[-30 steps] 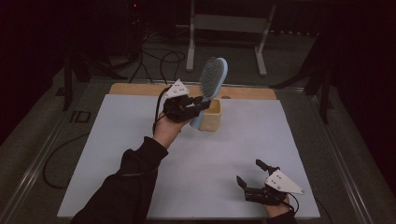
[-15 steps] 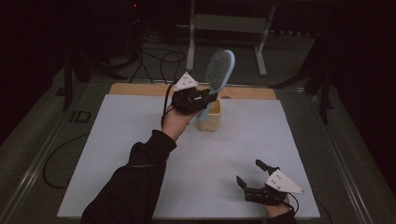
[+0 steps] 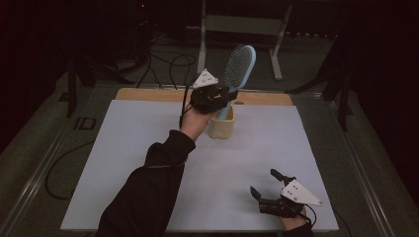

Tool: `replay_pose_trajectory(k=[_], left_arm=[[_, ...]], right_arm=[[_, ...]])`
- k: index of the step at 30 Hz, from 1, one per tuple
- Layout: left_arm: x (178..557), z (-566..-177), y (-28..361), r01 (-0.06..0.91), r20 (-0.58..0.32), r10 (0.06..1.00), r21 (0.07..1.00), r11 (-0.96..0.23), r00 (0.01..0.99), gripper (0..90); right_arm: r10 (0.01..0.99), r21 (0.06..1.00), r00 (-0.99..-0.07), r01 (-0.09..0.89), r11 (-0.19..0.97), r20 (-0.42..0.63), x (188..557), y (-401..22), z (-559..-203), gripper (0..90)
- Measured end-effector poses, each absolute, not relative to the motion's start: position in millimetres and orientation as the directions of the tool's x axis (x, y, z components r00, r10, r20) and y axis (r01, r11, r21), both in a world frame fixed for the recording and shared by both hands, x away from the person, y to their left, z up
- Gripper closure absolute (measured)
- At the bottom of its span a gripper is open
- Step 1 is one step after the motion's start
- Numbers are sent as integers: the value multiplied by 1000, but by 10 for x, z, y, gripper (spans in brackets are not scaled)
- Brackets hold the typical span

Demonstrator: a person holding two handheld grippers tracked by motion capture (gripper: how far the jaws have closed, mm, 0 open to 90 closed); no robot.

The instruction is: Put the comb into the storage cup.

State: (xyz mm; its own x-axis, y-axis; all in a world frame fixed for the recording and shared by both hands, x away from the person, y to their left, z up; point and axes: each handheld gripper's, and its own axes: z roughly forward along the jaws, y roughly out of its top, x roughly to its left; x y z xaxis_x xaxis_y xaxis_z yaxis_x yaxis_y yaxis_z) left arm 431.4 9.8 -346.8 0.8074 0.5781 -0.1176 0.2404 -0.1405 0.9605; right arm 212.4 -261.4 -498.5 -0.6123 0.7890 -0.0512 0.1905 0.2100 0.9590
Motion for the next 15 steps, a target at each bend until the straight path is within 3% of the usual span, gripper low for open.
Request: replay_pose_trajectory(k=[15], left_arm=[[4607,-3540,0,227,-110,575,964,-136,811,703]], right_arm=[[785,959,-618,192,208,-46,2124,-2607,-4993,94]])
